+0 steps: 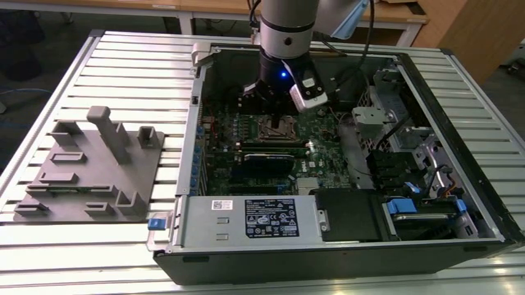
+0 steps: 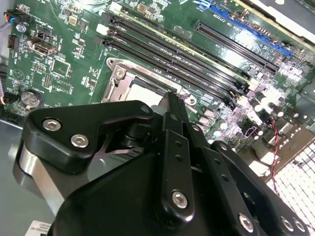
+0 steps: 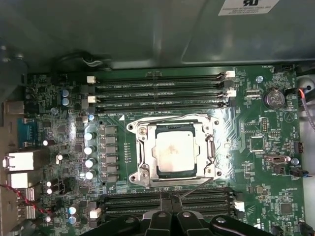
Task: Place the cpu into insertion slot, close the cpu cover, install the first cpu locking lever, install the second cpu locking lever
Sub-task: 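Install the second cpu locking lever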
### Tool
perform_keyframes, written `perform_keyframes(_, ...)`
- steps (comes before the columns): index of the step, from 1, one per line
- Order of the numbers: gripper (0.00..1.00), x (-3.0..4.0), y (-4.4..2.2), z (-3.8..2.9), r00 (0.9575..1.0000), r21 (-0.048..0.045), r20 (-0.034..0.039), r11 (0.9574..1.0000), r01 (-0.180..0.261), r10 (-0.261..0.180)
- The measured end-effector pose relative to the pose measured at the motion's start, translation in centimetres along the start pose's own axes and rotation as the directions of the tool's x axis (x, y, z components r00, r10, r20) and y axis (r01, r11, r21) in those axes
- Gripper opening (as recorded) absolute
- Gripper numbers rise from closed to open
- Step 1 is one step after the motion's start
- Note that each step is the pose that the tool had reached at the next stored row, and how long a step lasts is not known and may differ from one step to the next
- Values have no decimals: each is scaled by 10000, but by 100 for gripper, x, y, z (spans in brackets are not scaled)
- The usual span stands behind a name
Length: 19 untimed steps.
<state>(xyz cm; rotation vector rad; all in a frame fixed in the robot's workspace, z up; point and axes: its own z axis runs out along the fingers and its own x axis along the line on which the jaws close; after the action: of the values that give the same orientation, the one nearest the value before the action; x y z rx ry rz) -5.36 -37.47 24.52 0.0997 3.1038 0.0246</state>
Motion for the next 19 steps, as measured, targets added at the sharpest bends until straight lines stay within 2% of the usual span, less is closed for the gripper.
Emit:
perform_keyframes(3, 10, 5, -4, 36, 10000, 12, 2, 10000, 12, -12)
perform_keyframes(9, 10, 20, -24, 58, 10000, 21, 2, 10000, 24, -24)
perform_keyframes(19, 10, 58, -49, 131, 10000, 37, 3, 10000, 33, -33)
